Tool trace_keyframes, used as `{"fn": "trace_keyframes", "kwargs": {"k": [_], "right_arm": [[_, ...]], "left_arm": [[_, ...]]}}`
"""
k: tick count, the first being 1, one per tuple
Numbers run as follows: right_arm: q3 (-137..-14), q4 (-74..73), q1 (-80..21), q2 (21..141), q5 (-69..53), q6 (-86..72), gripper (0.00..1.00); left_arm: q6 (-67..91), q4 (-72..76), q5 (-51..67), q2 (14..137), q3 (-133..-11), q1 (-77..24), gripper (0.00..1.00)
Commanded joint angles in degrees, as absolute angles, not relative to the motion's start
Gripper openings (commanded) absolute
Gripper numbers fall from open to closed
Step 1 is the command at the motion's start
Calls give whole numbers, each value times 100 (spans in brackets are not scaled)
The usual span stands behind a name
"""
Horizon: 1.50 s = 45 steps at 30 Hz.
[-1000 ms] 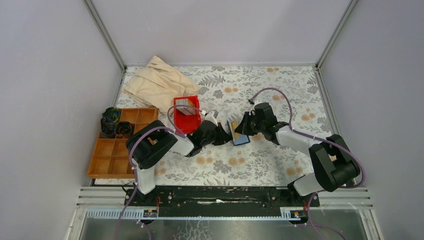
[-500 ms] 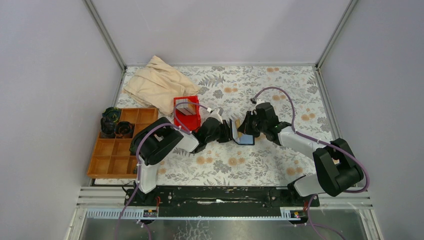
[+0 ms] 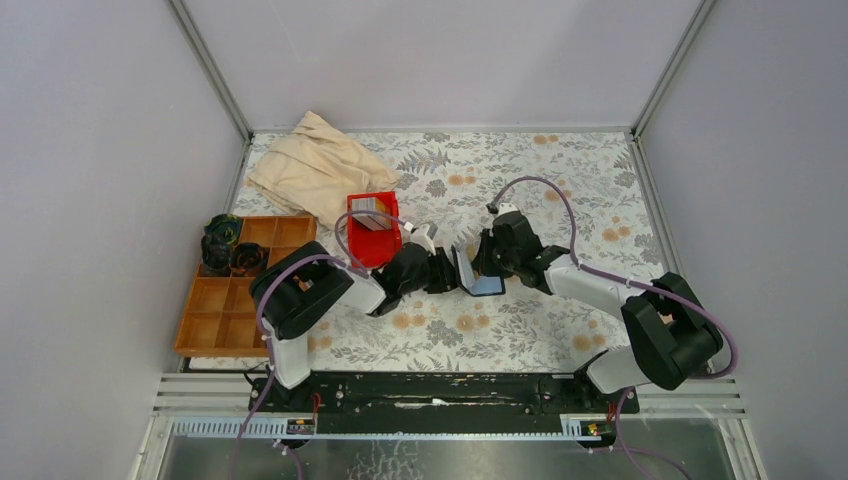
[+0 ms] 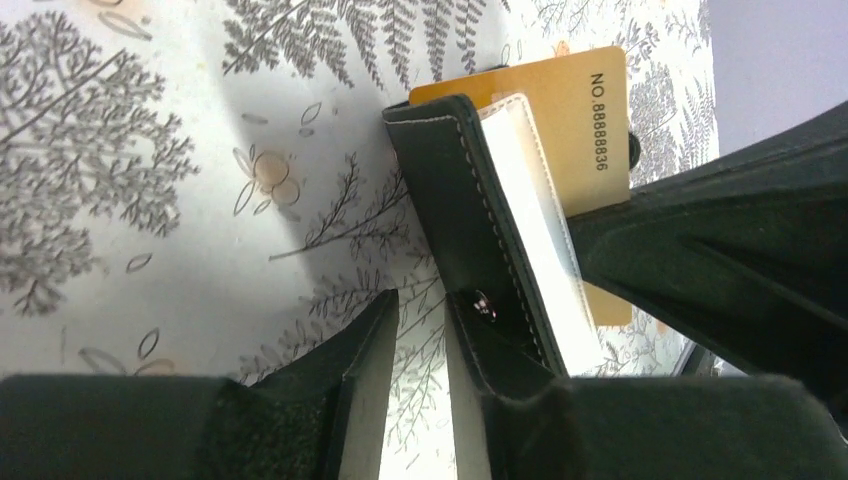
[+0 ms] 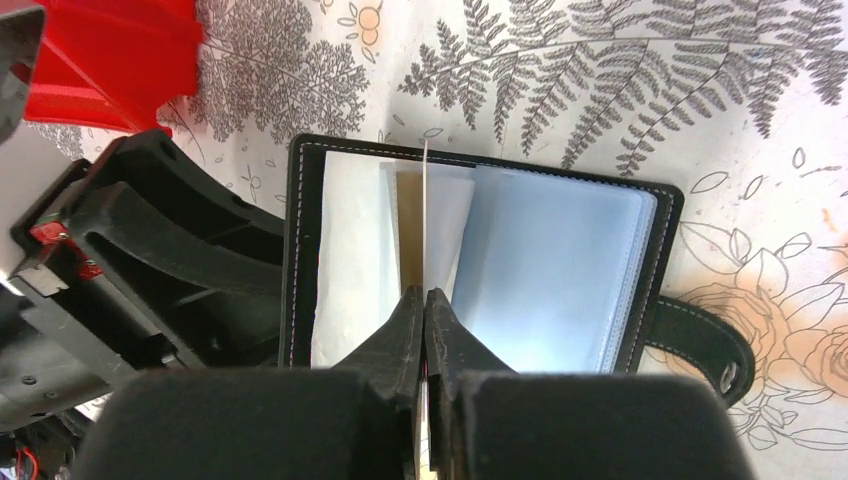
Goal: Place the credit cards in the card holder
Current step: Open the card holder at the center of the board.
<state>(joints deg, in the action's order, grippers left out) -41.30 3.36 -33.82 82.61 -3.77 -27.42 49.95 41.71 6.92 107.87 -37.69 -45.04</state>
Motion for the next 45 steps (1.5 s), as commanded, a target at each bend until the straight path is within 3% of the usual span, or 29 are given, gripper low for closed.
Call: {"fn": "trace_keyframes", "kwargs": {"k": [1, 12, 29, 45], "right_arm": [[-4435, 202, -3569, 8341, -115, -2725, 0], [-4597, 122, -3781, 8497, 154, -2720, 0], [-5204, -391, -4295, 8763, 939, -2616, 0], [-5574, -578, -4733, 9218, 1261, -2740, 0]], "left_arm": [[4596, 2107, 442, 10939, -3179, -4579, 35], [4834, 1838, 170, 10140, -2664, -4579, 41], [5002, 278, -502, 7354, -2679, -4697, 41], [4830, 318, -423, 7723, -3677, -5014, 41]]}}
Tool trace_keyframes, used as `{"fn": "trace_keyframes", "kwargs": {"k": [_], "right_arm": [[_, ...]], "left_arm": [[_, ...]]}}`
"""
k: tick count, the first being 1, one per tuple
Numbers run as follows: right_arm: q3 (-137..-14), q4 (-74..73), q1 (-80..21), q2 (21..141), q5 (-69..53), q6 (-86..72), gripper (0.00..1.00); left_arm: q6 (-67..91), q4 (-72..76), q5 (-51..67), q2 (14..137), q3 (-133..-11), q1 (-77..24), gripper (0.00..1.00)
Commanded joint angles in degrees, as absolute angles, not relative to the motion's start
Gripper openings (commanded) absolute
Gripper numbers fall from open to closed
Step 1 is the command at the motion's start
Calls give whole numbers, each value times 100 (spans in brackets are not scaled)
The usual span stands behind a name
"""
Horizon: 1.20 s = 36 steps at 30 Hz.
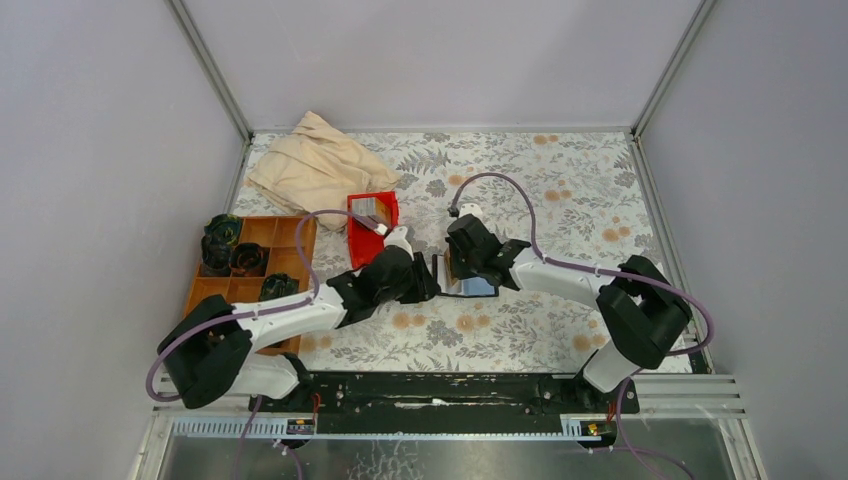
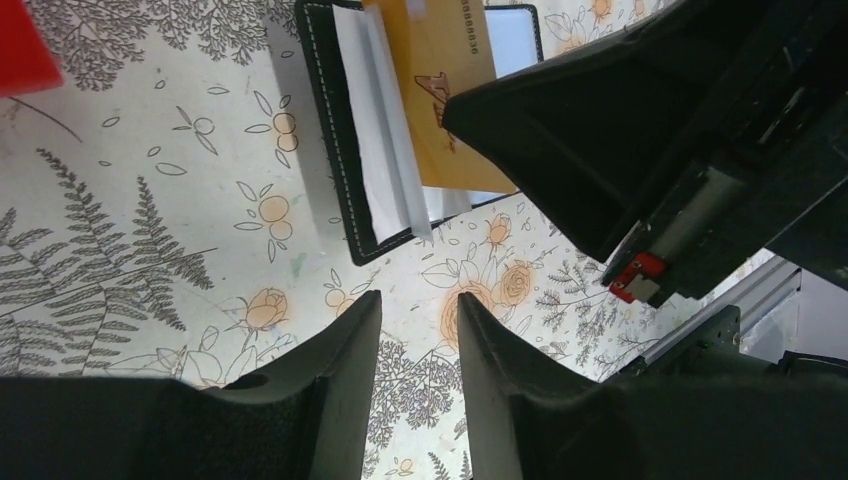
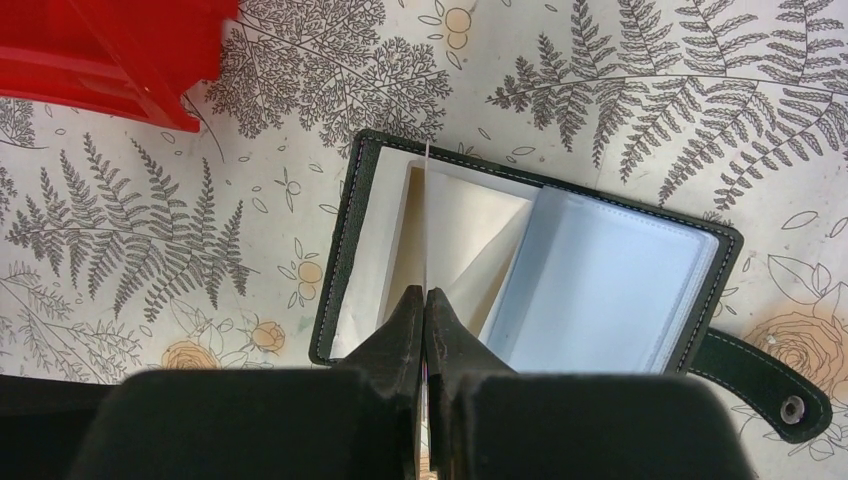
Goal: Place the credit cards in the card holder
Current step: Open the card holder at the center of the board.
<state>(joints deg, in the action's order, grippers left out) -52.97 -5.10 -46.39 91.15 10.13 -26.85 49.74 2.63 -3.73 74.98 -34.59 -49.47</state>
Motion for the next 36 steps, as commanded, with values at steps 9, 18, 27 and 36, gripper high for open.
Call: {"fn": "trace_keyframes", "kwargs": {"k": [9, 18, 27, 36], "right_arm": [[-5625, -555, -4849, 9490, 1292, -2837, 0], [-5531, -448, -4851, 9500, 1275, -2911, 0], [-5377, -322, -4848, 9435, 1266, -3019, 0], [-5301, -257, -4851, 9382, 1248, -3096, 0]], "left_arm": [[4816, 667, -334, 8118, -3853, -5063, 41], [4914, 1039, -284, 8268, -3875, -5062, 41], [5081, 1677, -530, 8266, -3519, -5064, 27], [5201, 2217, -535, 8596, -3256, -5066, 13]]}}
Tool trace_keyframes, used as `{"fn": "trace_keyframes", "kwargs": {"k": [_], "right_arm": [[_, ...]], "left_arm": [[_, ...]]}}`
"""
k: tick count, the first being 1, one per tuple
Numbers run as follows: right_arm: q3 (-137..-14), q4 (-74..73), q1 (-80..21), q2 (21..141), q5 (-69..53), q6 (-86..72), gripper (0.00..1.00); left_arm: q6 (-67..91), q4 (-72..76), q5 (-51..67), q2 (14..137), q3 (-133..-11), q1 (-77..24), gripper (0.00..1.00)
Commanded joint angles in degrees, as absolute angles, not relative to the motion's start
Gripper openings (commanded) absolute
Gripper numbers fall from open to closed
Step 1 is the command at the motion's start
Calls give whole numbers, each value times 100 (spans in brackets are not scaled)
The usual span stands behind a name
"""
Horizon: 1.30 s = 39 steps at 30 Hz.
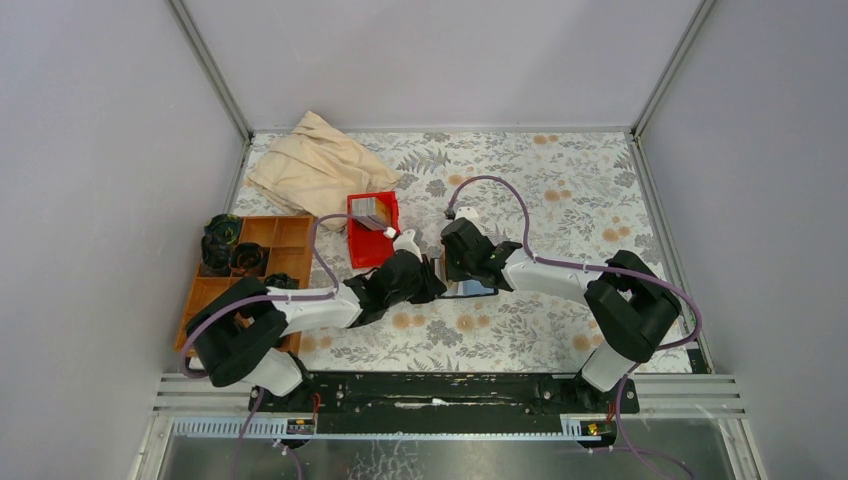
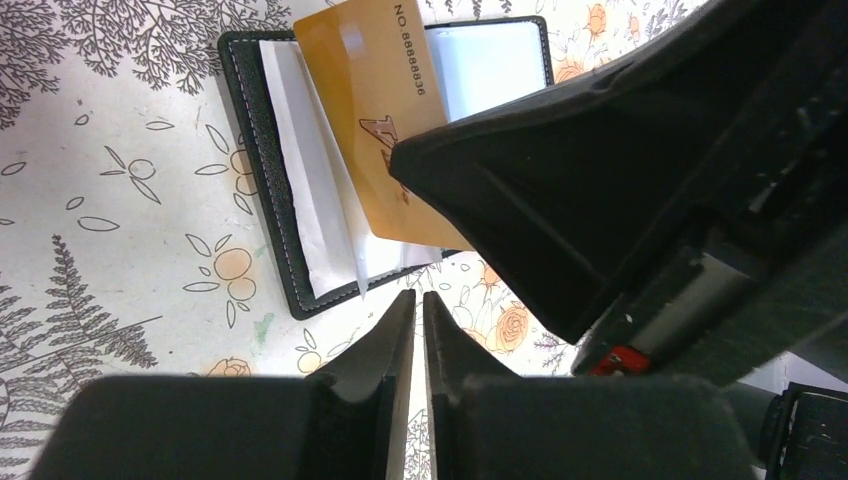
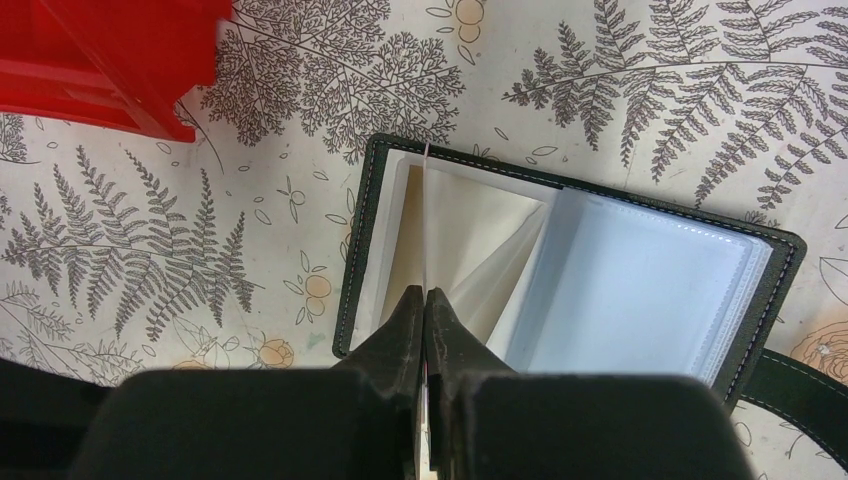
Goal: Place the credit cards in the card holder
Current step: Open the card holder at the center of the board.
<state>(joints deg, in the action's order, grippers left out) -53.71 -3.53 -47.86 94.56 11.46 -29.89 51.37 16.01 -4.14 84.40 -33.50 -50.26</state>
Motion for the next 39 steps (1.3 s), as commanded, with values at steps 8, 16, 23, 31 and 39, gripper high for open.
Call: {"fn": "trace_keyframes", "kwargs": {"k": [8, 16, 23, 31, 39], "right_arm": [[-5244, -237, -4850, 9325, 1171, -3107, 0], [-5248, -249, -4851, 9252, 1107, -3109, 0], [-5268, -391, -4852, 9046, 1217, -3073, 0], [-5244, -568, -4852, 8605, 1563, -3059, 0], [-5186, -906, -4764, 8348, 2177, -3064, 0]], "left_arm": [[5297, 2405, -628, 8975, -3287, -5054, 12], [5290, 2100, -1030, 9213, -3395, -5045, 12], [5339, 1916, -1289, 9404, -3391, -5028, 12], [5350, 1908, -1270, 9609, -3420, -5026, 12], [5318, 1816, -1262, 9604, -3415, -5019, 12]]}}
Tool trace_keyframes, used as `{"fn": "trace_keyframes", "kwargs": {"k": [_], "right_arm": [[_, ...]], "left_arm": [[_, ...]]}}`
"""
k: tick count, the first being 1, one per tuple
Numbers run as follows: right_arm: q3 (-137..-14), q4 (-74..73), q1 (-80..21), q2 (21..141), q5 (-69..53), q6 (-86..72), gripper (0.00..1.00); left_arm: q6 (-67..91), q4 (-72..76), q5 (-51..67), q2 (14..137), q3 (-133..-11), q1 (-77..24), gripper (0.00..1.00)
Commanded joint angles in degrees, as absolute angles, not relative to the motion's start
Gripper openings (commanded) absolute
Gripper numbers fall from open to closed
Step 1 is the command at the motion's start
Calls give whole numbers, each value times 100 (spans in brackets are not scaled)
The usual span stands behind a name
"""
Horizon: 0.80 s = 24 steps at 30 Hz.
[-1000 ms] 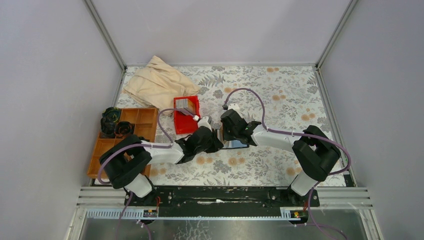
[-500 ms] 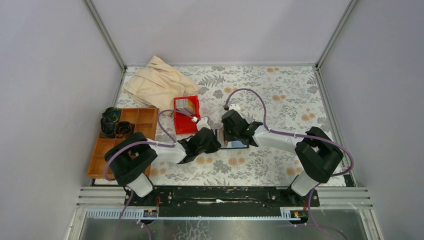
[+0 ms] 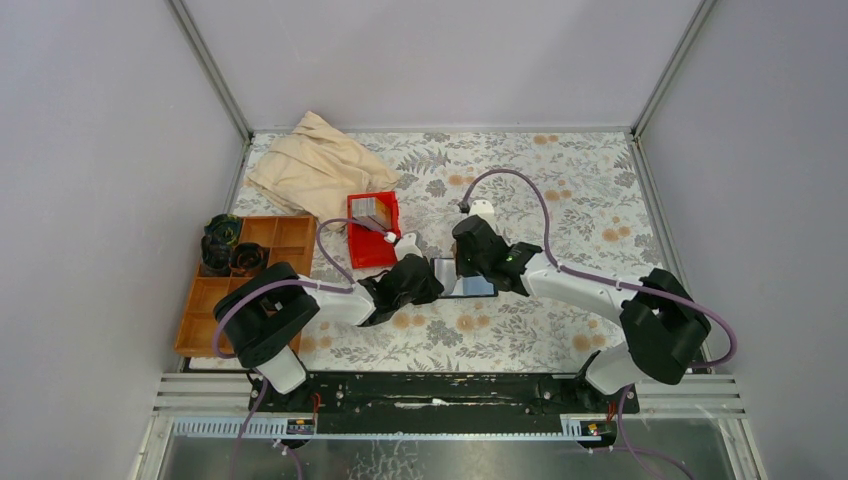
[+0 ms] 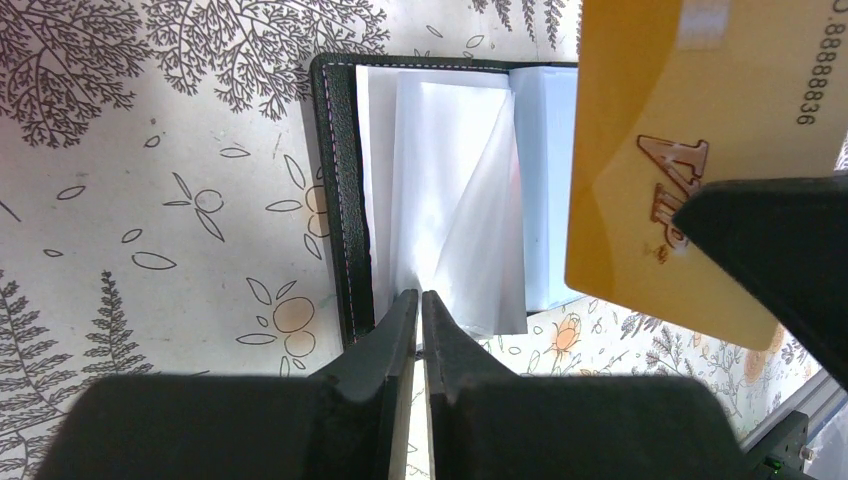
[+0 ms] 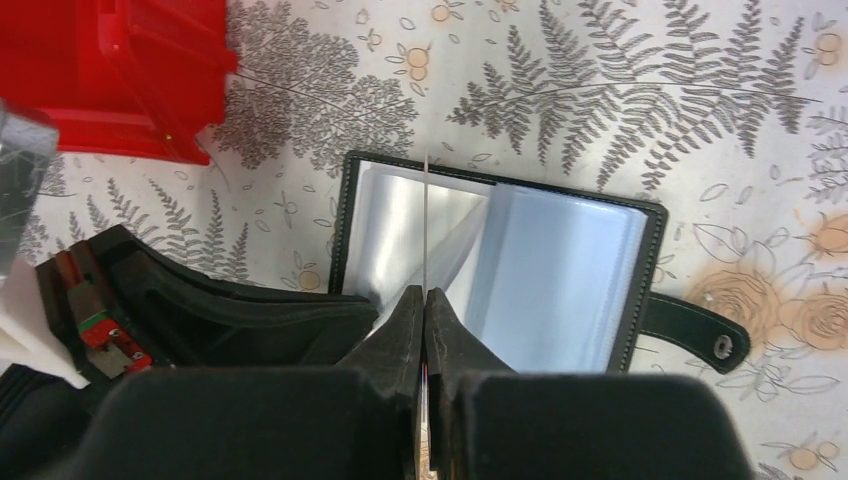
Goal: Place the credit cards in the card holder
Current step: Open the card holder at the center of the board.
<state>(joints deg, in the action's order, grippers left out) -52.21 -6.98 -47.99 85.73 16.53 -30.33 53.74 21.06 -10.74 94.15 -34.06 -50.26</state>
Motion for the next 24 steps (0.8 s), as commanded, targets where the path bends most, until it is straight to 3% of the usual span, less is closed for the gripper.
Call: {"fn": "trace_keyframes", "kwargs": {"k": [1, 24], "right_arm": [[-5149, -945, -4723, 8323, 2233, -3071, 0], [-4291, -950, -3917, 7685, 2005, -3046, 0]], "left_arm": [[5311, 1791, -1256, 9586, -3418, -5020, 12], [5245, 1692, -1207, 9591, -3429, -4993, 11]]}}
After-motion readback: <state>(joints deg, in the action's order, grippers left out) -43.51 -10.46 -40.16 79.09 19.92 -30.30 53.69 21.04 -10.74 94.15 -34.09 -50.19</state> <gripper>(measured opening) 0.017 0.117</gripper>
